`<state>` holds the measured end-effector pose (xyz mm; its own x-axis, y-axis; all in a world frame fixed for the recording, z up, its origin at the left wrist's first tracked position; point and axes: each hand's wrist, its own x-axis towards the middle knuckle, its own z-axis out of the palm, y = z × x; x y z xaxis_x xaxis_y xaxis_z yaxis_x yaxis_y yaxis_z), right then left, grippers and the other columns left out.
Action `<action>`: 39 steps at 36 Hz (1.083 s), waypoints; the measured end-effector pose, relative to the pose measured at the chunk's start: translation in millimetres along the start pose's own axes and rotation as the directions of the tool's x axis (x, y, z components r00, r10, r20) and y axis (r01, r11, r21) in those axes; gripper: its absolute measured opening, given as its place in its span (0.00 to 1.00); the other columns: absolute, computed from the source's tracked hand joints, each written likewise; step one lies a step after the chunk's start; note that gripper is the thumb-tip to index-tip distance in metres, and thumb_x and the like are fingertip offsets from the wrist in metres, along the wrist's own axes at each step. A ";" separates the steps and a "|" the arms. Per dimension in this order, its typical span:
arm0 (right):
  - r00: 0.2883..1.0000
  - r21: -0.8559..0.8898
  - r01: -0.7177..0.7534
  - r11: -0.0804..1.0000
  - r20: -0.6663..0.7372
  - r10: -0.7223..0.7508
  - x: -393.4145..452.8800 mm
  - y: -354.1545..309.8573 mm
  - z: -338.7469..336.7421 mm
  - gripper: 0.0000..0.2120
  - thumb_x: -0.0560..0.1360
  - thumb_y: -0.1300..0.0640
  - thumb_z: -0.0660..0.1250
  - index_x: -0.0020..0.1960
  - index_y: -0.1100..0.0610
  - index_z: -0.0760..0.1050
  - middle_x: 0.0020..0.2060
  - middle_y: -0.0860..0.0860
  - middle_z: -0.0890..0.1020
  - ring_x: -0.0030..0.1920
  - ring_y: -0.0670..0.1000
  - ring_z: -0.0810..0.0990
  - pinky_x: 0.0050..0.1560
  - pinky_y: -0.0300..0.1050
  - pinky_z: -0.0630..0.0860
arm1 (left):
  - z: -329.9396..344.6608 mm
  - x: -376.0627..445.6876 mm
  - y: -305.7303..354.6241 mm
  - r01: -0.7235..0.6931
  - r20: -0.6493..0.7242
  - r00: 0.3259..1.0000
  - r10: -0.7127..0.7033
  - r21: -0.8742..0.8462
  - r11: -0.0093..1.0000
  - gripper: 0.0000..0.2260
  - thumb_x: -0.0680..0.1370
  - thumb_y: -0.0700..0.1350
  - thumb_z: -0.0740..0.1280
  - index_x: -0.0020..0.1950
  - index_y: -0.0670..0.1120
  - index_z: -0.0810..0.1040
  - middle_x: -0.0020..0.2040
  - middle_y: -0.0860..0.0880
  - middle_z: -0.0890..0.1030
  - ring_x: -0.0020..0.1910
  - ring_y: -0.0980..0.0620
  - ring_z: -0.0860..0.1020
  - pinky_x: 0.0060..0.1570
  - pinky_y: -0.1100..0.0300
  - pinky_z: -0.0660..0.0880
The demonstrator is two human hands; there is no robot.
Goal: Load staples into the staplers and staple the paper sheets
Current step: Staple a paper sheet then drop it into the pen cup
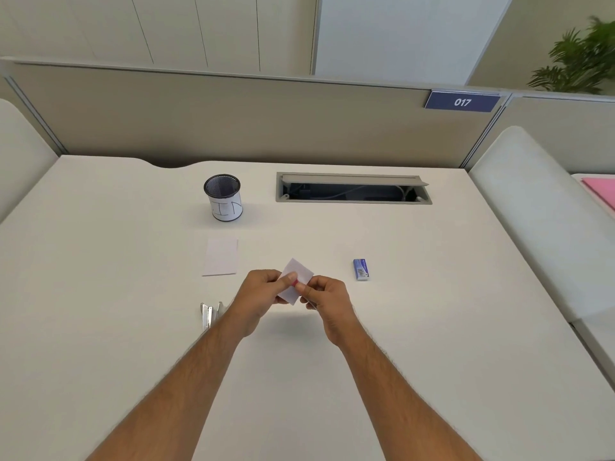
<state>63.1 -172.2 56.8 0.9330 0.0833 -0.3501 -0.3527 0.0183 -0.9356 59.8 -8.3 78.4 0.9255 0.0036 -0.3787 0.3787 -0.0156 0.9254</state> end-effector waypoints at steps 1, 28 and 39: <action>1.000 -0.002 0.002 1.000 -0.008 -0.002 -0.1 -0.1 0.2 0.15 0.75 0.53 0.76 0.50 0.66 0.82 0.43 0.58 0.87 0.39 0.50 0.80 0.43 0.44 0.76 | 1.1 0.2 0.7 -0.004 -0.011 1.000 0.004 0.019 1.000 0.14 0.80 0.47 0.72 0.50 0.34 0.84 0.50 0.33 0.85 0.45 0.44 0.83 0.57 0.44 0.81; 1.000 0.115 -0.025 0.993 0.020 0.023 -3.5 -7.8 -0.9 0.10 0.81 0.54 0.70 0.56 0.60 0.83 0.43 0.51 0.85 0.43 0.50 0.80 0.44 0.43 0.80 | -10.5 8.8 -2.7 -0.062 -0.171 0.983 0.060 -0.004 0.998 0.06 0.78 0.32 0.70 0.52 0.39 0.85 0.47 0.37 0.86 0.45 0.46 0.83 0.50 0.52 0.82; 0.989 -0.003 -0.050 0.999 -0.136 0.049 -3.2 -1.2 -3.6 0.11 0.78 0.57 0.73 0.59 0.57 0.81 0.45 0.54 0.85 0.44 0.50 0.81 0.42 0.43 0.80 | -14.8 14.0 -4.1 -0.060 -0.214 0.976 0.043 -0.074 0.995 0.04 0.77 0.33 0.71 0.43 0.39 0.81 0.42 0.43 0.82 0.42 0.46 0.80 0.46 0.52 0.82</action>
<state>60.8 -176.0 58.9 0.9156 -0.0526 -0.3987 -0.3987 0.0113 -0.9170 71.2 6.6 69.5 0.9202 0.2165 -0.3262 0.3213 0.0584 0.9452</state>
